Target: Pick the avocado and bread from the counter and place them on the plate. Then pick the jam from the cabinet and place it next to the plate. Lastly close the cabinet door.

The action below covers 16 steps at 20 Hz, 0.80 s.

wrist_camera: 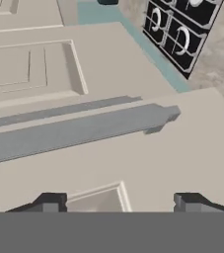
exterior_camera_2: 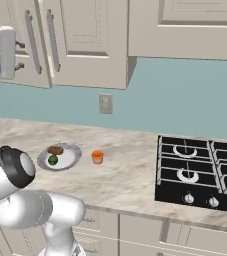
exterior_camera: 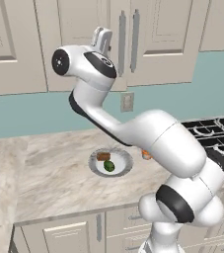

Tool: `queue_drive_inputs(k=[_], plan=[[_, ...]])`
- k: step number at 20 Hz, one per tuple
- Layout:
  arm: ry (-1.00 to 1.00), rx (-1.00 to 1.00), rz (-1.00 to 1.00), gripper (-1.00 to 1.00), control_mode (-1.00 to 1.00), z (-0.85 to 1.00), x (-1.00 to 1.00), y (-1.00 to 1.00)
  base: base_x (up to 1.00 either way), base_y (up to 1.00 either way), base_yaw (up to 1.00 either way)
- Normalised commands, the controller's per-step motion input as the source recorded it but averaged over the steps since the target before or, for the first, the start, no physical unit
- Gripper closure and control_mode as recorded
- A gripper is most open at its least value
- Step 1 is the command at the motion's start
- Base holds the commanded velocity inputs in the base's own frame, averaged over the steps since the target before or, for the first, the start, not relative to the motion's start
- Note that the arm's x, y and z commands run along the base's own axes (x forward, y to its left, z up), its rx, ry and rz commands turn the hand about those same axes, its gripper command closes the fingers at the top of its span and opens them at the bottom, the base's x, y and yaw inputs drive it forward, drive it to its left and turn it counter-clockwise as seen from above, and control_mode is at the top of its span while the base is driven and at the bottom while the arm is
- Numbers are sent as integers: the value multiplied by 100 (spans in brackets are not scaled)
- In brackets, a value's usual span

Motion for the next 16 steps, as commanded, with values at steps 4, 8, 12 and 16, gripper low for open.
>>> queue_drive_inputs(k=[4,8,12,16], plan=[[0,0,-5,-100,-100,0,60,-10,0,0,0],[0,0,-4,-100,-100,0,62,-8,0,0,0],[0,0,-4,-100,-100,0,58,-6,0,0,0],[0,0,-3,-100,-100,0,46,-6,0,0,0]])
